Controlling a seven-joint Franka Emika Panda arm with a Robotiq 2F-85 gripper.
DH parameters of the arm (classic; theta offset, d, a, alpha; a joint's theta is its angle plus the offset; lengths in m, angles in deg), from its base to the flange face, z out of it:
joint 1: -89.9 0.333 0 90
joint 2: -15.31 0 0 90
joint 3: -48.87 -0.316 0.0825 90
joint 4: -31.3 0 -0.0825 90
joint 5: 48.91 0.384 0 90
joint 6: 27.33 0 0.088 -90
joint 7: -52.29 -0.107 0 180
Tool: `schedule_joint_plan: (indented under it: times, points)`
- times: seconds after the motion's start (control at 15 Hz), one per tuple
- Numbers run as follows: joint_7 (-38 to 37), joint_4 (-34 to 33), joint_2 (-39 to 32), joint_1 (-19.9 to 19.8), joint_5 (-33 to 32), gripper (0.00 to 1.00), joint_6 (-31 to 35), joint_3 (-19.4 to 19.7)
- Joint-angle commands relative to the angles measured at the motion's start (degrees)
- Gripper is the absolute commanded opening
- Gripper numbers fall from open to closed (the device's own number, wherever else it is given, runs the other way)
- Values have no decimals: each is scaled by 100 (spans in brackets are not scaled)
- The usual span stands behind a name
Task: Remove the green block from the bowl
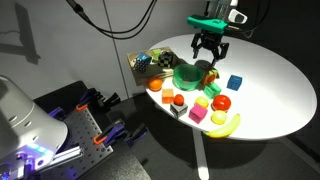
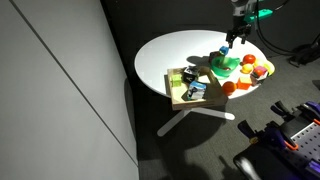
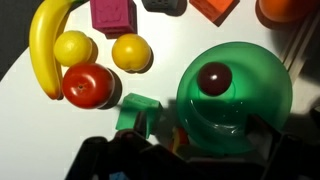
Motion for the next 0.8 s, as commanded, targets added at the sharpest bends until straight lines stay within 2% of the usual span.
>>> schedule_joint_plan:
  times: [0.0, 0.27, 0.73]
  points:
    - [-471, 713, 580, 124, 203, 100, 143, 48]
    - [-949, 1344, 1020, 282, 298, 100, 398, 74]
    - [-1509, 2549, 1946, 597, 94, 100, 1119, 146]
